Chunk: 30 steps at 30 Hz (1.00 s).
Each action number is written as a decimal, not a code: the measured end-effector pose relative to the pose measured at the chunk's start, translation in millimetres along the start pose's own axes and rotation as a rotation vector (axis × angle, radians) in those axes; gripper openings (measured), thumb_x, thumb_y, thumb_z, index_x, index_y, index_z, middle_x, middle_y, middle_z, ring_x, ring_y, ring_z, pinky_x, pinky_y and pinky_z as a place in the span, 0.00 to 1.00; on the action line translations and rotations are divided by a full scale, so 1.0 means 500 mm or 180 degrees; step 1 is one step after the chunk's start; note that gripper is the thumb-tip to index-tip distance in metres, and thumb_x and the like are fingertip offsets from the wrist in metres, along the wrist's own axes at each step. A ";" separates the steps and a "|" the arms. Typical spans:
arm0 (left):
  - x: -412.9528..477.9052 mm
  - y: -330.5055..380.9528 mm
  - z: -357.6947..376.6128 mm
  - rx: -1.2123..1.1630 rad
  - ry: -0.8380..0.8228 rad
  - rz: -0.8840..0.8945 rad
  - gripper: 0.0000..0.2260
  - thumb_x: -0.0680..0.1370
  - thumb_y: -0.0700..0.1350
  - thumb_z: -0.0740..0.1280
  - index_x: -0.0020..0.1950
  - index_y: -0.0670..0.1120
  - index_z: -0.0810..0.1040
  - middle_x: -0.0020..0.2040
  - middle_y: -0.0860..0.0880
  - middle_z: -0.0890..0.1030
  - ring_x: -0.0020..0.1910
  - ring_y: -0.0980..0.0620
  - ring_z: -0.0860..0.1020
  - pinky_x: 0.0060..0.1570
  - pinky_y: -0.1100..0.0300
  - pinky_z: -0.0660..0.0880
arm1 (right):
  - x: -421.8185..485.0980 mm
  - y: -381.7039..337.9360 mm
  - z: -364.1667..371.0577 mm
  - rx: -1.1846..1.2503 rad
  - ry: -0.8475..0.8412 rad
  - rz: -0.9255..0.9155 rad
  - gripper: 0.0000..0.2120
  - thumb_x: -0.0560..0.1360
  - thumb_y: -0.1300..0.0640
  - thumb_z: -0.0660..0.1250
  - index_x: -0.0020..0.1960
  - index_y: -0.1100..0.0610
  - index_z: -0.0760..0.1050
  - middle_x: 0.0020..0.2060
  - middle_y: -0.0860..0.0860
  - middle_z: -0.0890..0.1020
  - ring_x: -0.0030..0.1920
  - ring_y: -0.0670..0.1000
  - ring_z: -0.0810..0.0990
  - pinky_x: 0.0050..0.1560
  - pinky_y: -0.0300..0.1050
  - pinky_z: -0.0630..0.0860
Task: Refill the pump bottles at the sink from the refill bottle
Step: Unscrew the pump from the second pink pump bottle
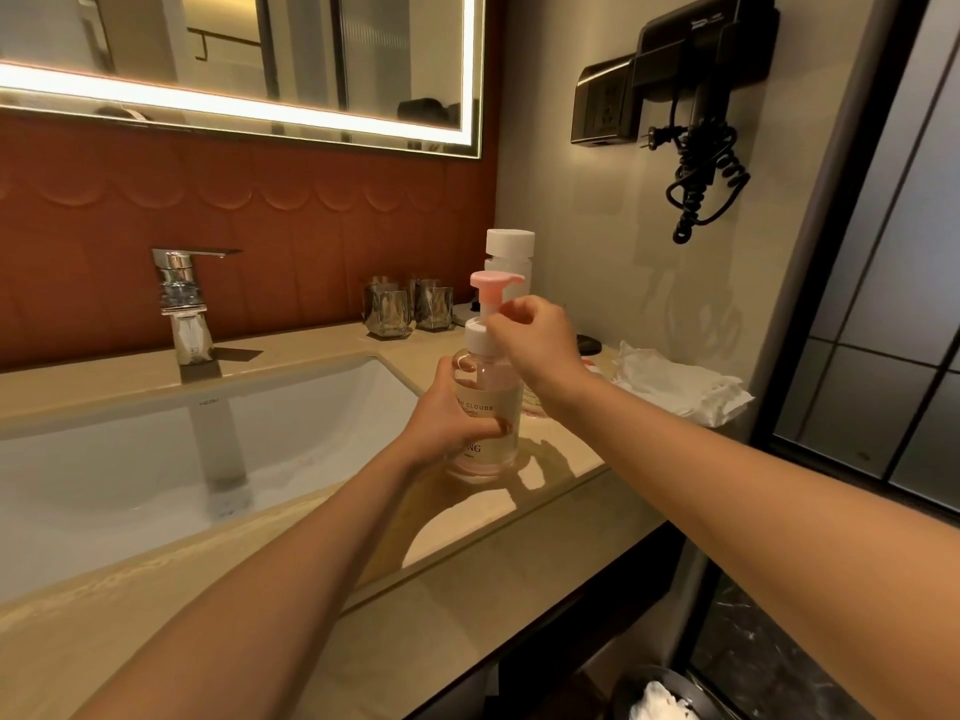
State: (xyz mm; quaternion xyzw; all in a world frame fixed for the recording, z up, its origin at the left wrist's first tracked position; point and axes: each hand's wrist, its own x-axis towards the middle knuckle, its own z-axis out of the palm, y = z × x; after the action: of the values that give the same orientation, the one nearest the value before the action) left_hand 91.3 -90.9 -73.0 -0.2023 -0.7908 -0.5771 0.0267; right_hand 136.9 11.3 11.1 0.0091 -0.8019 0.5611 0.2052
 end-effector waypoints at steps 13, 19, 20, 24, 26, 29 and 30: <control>0.002 -0.003 0.000 -0.0023 0.0007 0.0012 0.34 0.66 0.42 0.77 0.61 0.55 0.58 0.55 0.53 0.72 0.56 0.51 0.74 0.45 0.62 0.74 | -0.007 0.009 0.020 -0.0366 0.0402 -0.0274 0.19 0.76 0.54 0.65 0.64 0.54 0.65 0.60 0.52 0.73 0.57 0.52 0.73 0.52 0.44 0.71; 0.005 -0.006 0.001 -0.0025 0.0015 -0.0040 0.38 0.65 0.43 0.78 0.64 0.56 0.57 0.59 0.51 0.73 0.58 0.49 0.74 0.56 0.49 0.76 | -0.007 0.007 0.033 -0.0593 0.0363 -0.0253 0.29 0.74 0.48 0.67 0.70 0.54 0.60 0.67 0.53 0.67 0.63 0.52 0.68 0.59 0.49 0.69; 0.005 -0.007 0.001 -0.0030 0.0013 -0.0039 0.38 0.65 0.43 0.78 0.65 0.57 0.56 0.60 0.50 0.73 0.59 0.48 0.74 0.57 0.48 0.75 | -0.003 0.007 0.036 -0.0733 0.0447 -0.0230 0.30 0.73 0.47 0.68 0.70 0.54 0.60 0.67 0.53 0.66 0.65 0.53 0.67 0.61 0.49 0.68; 0.004 -0.005 0.000 -0.0014 -0.0004 0.0002 0.35 0.66 0.42 0.77 0.62 0.56 0.57 0.56 0.52 0.72 0.56 0.50 0.74 0.48 0.59 0.75 | 0.009 0.005 0.035 -0.0344 0.0521 0.0003 0.29 0.73 0.54 0.69 0.69 0.54 0.60 0.65 0.54 0.68 0.63 0.54 0.69 0.60 0.49 0.70; 0.004 -0.006 0.000 -0.0001 -0.0001 0.0012 0.34 0.67 0.41 0.76 0.62 0.56 0.57 0.56 0.52 0.72 0.55 0.51 0.74 0.46 0.62 0.74 | 0.009 0.000 0.031 0.0049 0.0447 0.0104 0.27 0.75 0.56 0.66 0.71 0.54 0.59 0.64 0.54 0.71 0.59 0.52 0.71 0.55 0.46 0.70; 0.004 -0.011 0.000 0.0030 0.0006 0.0056 0.34 0.67 0.41 0.76 0.62 0.56 0.58 0.57 0.51 0.73 0.55 0.51 0.74 0.42 0.65 0.73 | 0.006 -0.005 0.023 0.0400 0.0295 0.0234 0.26 0.78 0.57 0.63 0.72 0.54 0.58 0.66 0.54 0.70 0.55 0.49 0.68 0.52 0.44 0.67; 0.003 -0.011 0.000 0.0033 0.0003 0.0055 0.35 0.67 0.42 0.77 0.62 0.56 0.58 0.57 0.51 0.73 0.55 0.51 0.74 0.42 0.65 0.73 | 0.005 -0.004 0.023 0.0406 0.0237 0.0223 0.26 0.78 0.57 0.63 0.72 0.54 0.58 0.66 0.54 0.69 0.55 0.49 0.68 0.52 0.44 0.67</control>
State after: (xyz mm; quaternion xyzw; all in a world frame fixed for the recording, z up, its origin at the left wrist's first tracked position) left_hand 87.8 -91.9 -77.6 -0.2087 -0.7920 -0.5728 0.0331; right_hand 131.5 0.9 10.4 -0.0267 -0.7562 0.6178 0.2141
